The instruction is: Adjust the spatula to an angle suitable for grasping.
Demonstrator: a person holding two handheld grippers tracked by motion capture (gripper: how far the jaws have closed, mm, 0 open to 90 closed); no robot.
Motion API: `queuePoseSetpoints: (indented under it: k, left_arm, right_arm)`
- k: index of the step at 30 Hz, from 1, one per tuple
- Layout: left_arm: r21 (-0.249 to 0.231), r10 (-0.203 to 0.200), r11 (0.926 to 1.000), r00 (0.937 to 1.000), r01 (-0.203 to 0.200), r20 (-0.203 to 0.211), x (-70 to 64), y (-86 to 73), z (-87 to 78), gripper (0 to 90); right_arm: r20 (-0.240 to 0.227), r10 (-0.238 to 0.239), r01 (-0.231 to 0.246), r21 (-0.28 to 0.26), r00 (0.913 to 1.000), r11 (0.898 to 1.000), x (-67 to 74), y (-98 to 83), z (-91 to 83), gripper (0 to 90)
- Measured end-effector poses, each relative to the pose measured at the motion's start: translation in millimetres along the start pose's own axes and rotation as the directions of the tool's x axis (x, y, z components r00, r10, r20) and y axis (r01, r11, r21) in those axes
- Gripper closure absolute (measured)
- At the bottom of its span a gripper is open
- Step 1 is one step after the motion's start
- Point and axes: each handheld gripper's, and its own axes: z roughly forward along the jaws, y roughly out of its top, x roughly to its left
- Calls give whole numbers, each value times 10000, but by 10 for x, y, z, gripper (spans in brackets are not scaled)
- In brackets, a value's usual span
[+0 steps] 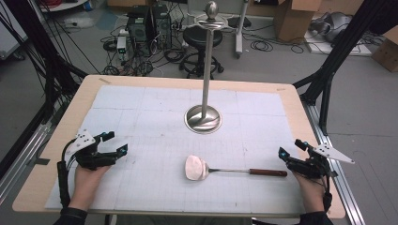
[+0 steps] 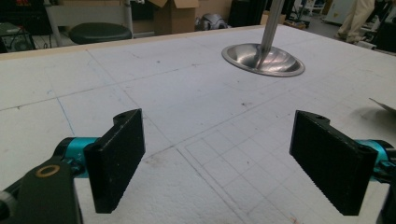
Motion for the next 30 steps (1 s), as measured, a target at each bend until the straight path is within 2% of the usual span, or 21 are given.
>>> queuePoseSetpoints:
  k: [1,3,8,13,16,18,19,21,23,25,27,28,29,30]
  left_arm:
    - [-11,-96,10000,9999,95,-57,0,-1,1,180]
    - [-2,-90,10000,9999,90,-85,7,0,0,180]
    - [12,-13,10000,10000,14,-41,-1,0,2,180]
    - [6,45,10000,10000,-45,-45,-7,1,3,180]
    - [8,61,10000,10000,-61,-52,-11,0,4,180]
    - [8,43,10000,10000,-43,-55,-5,1,2,180]
    - [6,39,10000,10000,-39,-58,-5,1,3,179]
    - [-1,42,10000,10000,-42,-38,-7,0,3,179]
    - [3,48,10000,10000,-48,-31,-10,0,4,178]
    - [-2,64,10000,10000,-64,-47,-9,0,4,178]
    - [-23,40,10000,10000,-40,-6,-5,0,2,178]
    - [-19,43,10000,10000,-43,16,-2,0,0,179]
    - [-19,43,10000,10000,-43,16,-2,0,0,178]
    - [-24,23,10000,10000,-23,13,-2,0,1,178]
  right_arm:
    - [-71,92,-92,-21,9999,10000,1,2,-5,163]
    - [-73,-57,57,-39,10000,10000,-12,4,-13,163]
    - [-255,-2,2,-13,9997,10000,-20,14,-22,159]
    - [-712,-269,274,63,9971,9996,15,65,-10,159]
    - [-1139,-611,624,77,9916,9980,36,114,26,160]
    - [-1238,-744,767,137,9895,9970,49,130,40,160]
    - [-1646,-862,919,276,9826,9954,76,161,82,160]
    - [-1878,-970,1054,350,9774,9938,107,174,118,160]
    - [-2250,-1064,1216,546,9685,9911,147,186,166,160]
    - [-2600,-1267,1512,764,9573,9855,195,197,218,162]
    - [-3054,-1377,1769,1046,9422,9786,265,211,275,163]
    - [-3189,-1424,1877,1161,9370,9753,290,218,292,165]
    - [-3189,-1424,1877,1161,9370,9753,290,218,292,165]
    - [-3357,-1552,2063,1220,9291,9709,319,226,322,165]
